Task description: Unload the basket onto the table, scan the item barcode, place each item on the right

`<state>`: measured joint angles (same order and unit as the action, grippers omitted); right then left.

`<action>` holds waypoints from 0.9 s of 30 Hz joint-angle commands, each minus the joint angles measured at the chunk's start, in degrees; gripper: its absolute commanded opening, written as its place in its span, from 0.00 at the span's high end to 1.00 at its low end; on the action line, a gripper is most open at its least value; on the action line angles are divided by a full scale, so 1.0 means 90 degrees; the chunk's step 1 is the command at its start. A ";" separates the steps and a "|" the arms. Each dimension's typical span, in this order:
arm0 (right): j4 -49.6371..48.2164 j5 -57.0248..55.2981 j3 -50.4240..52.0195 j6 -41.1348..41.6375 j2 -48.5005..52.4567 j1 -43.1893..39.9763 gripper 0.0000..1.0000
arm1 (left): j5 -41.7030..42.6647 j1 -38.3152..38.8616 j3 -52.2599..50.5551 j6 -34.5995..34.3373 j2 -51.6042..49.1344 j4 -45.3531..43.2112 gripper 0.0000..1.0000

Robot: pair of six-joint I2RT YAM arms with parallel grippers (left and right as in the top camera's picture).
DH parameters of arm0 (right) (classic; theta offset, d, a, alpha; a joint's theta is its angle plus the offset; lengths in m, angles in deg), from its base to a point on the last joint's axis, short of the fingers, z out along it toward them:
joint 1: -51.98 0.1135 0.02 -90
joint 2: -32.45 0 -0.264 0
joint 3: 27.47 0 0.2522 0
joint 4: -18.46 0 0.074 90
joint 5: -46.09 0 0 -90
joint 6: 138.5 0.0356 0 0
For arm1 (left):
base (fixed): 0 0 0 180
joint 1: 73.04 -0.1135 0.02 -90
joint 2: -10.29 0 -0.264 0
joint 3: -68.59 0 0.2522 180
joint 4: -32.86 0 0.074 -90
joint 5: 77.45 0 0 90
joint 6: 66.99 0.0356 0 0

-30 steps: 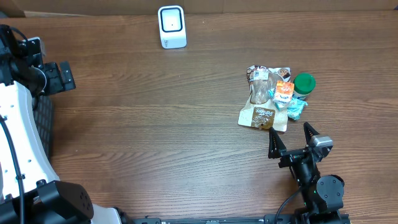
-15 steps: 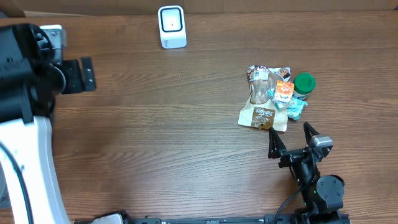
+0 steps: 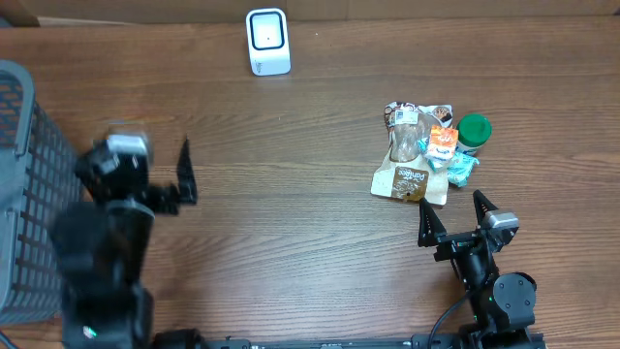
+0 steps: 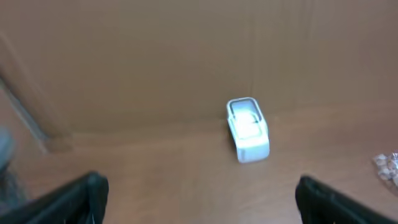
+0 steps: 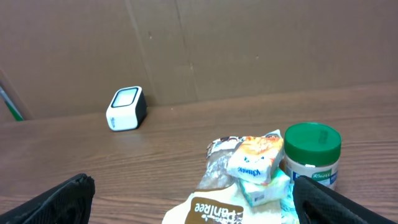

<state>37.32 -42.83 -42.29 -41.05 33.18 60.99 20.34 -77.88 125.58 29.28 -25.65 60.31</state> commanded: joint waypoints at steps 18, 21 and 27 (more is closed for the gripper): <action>-0.0036 -0.0044 0.0066 -0.0027 -0.0063 -0.0015 0.00 | 0.0233 0.0058 -0.4772 0.0284 0.3976 -0.1426 0.00; -0.0036 -0.0044 0.0066 -0.0027 -0.0063 -0.0015 0.00 | 0.0219 0.0058 -0.4772 0.0204 0.3978 -0.1115 0.00; -0.0036 -0.0041 0.0066 -0.0027 -0.0063 -0.0015 0.00 | 0.0223 0.0051 -0.4772 0.0209 0.3976 -0.1124 0.00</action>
<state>37.35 -42.83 -42.29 -41.05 33.07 60.99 22.00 -77.88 82.93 30.72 9.40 50.19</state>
